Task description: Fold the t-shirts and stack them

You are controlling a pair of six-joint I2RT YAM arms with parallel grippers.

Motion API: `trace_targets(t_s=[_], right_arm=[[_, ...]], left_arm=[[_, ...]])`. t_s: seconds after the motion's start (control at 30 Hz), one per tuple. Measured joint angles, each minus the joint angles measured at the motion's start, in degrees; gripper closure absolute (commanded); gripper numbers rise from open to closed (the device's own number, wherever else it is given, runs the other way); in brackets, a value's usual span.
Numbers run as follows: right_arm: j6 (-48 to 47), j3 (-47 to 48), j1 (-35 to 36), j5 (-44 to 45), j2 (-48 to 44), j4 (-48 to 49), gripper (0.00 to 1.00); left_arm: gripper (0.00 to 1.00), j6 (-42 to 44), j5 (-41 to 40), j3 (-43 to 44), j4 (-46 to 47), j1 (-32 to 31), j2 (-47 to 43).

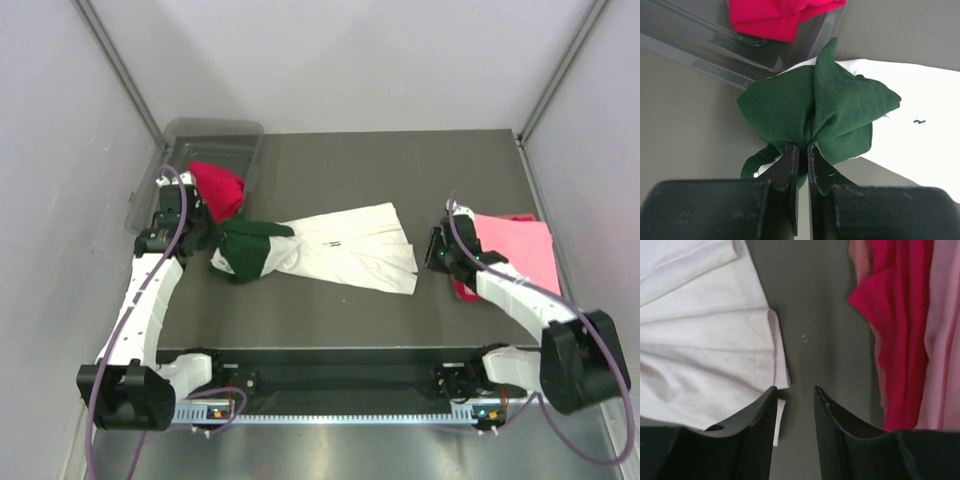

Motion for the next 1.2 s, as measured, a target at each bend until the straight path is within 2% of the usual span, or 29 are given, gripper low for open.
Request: trace_targets(t_s=[0.07,0.2,0.37,0.5,0.67,0.77,0.97,1.2], right_arm=[[-0.04,1.75,-0.02,1.60,4.11,0.46,0.66],[0.13,6.64,-0.28,5.14,13.90,0.07,0.80],[1.66,13.60,-2.49,9.29,25.03,-1.97,0.81],[3.15,16.00,-6.21,11.85,27.45,-2.23,0.82],[5.49,16.28,-14.78,9.77,27.67,-1.81,0.81],[5.81,14.38,-18.99,9.25,26.21,-0.13,0.74],[1.49,8.41,-19.30,2.62,19.89,2.27,0.46],[-2.23,5.14,-17.73,-8.28,11.06,3.52,0.40]], left_arm=[[1.00,0.17,-0.22,-0.09,-0.02,0.00,0.00],[1.00,0.66,-0.20,-0.50,-0.02,0.00,-0.02],[1.00,1.07,-0.22,-0.61,0.00,0.00,-0.02],[1.00,1.07,-0.17,-0.70,0.02,0.00,-0.02],[1.00,1.07,-0.09,-1.18,0.07,0.00,-0.02],[1.00,1.11,0.07,-1.27,0.09,0.00,-0.02],[1.00,1.55,1.79,-1.33,0.13,0.00,-0.02],[1.00,2.51,3.74,-2.43,0.20,0.00,-0.55]])
